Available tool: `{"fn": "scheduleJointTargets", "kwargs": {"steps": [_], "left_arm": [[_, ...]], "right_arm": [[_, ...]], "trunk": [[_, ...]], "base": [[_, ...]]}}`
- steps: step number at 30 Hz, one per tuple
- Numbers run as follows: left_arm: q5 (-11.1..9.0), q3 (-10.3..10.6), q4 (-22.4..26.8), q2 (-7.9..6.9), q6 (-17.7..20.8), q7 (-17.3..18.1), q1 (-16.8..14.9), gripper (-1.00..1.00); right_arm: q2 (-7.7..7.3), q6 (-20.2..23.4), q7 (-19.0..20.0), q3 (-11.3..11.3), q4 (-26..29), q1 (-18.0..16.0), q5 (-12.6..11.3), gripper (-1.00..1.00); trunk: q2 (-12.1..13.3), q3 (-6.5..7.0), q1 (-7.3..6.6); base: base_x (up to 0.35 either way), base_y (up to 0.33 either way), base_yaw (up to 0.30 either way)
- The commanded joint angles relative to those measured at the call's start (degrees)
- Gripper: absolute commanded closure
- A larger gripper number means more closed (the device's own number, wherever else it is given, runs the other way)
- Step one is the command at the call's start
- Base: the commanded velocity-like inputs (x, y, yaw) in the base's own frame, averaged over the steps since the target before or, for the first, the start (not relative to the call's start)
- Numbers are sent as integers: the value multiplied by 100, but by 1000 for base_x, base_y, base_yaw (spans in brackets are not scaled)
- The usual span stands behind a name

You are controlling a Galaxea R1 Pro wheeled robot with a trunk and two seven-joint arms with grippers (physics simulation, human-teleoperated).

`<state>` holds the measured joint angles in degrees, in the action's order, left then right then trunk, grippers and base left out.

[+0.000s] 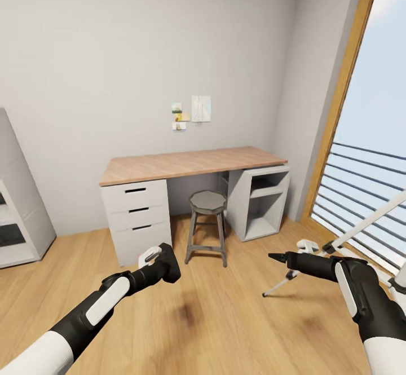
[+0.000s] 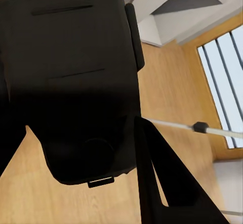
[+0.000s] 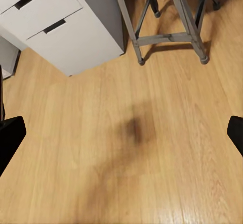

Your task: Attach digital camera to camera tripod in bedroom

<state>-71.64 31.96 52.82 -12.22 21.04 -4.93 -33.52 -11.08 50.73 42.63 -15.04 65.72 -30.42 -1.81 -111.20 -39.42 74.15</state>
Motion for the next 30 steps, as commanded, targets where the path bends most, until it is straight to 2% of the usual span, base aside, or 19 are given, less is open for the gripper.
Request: {"fn": "scheduleJointTargets", "kwargs": {"steps": [1,7,12,15,30], "left_arm": [[-61,19,11,-6,1,-27,-5,100],[-65,20,10,0,-3,-22,-5,100],[-69,21,9,1,-3,-18,-5,100],[-66,21,9,1,-3,-17,-5,100],[-67,21,2,2,-3,-29,-5,100]], "right_arm": [[1,43,8,-8,3,-2,-18,-100],[6,43,8,-3,-34,-2,-21,-100],[9,25,1,295,-97,-7,-5,-100],[9,15,0,352,-101,-8,3,-100],[9,-1,-26,387,-109,-8,4,-100]], "trunk": [[38,12,-23],[279,120,-155],[480,210,-265],[600,263,-331],[1202,533,-660]], "base": [[0,0,0],[0,0,0],[0,0,0],[0,0,0],[0,0,0]]}}
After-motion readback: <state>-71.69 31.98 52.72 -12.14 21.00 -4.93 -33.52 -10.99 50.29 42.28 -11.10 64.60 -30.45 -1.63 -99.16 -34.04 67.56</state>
